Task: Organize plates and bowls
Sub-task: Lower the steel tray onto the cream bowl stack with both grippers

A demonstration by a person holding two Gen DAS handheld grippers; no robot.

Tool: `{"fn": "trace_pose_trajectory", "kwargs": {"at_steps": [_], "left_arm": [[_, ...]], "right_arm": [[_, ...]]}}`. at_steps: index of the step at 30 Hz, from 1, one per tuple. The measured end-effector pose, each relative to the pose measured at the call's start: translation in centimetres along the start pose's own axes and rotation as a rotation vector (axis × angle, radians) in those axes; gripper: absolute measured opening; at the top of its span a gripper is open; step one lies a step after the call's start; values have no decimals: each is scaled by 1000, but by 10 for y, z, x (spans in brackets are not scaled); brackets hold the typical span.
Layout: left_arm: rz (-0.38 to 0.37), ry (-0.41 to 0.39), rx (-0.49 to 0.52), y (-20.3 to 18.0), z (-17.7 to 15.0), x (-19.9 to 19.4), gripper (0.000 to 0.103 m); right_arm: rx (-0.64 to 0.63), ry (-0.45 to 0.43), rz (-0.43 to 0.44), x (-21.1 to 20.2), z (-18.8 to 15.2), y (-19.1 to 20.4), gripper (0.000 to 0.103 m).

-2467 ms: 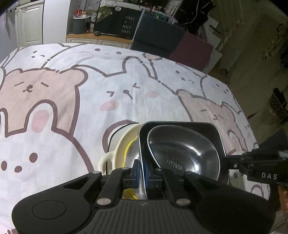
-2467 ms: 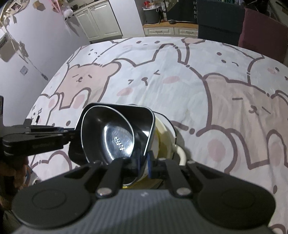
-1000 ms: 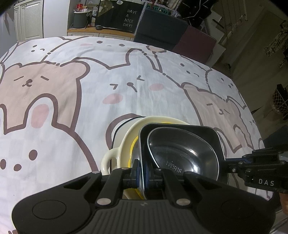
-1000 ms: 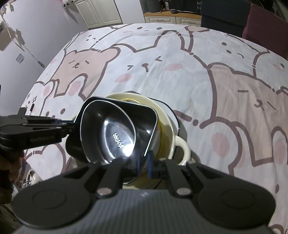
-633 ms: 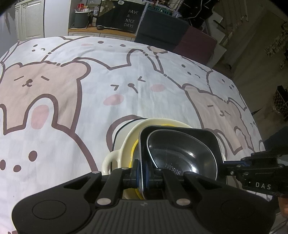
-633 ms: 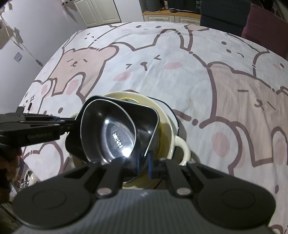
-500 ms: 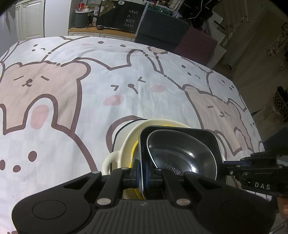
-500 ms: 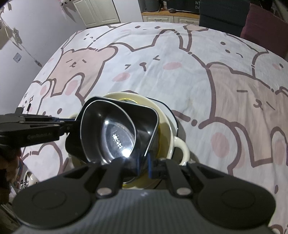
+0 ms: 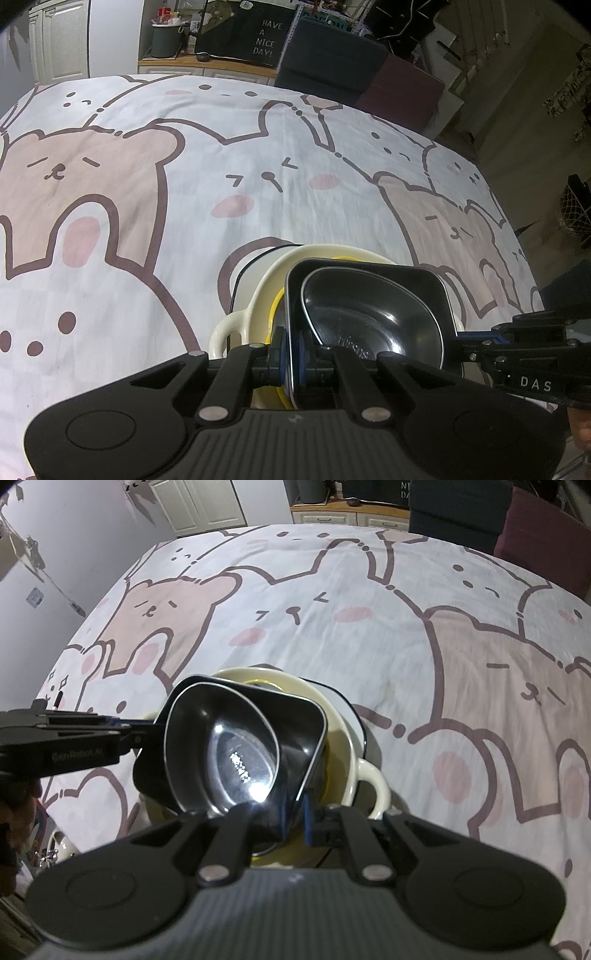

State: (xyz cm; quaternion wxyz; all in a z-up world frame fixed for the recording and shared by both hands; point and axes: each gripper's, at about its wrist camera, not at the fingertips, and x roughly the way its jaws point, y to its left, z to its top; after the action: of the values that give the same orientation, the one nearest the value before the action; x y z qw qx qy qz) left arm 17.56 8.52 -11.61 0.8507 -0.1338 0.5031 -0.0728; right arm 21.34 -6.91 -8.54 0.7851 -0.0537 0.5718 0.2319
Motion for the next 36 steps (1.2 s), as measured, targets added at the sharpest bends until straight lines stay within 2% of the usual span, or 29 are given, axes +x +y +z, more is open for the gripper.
{"fn": "trace_pose_trajectory", "kwargs": {"at_steps": [14,16,30,32,33,36], "left_arm": [[-9,-1,6,1,-1,-3,7],[-9,-1,7,1,-1,-4,8],[-5,-10,23,-1,0,-16,9],[-2,-24,22,-3,0,-22,12],[0,-32,22,-5,0,-26,17],[-1,-65,31,-12,-1,-41,27]], "right_arm": [[13,-4,11,-2,0,-5,15],[14,-9,6,-4,0,-4,17],[27,-53,8,-20,-2,-9,19],[21,-81,-5,-28,-2,-9,19],[21,-93,-7,-32,-3,-10,20],[31,-136,-10,-47,-5,-13,27]]}}
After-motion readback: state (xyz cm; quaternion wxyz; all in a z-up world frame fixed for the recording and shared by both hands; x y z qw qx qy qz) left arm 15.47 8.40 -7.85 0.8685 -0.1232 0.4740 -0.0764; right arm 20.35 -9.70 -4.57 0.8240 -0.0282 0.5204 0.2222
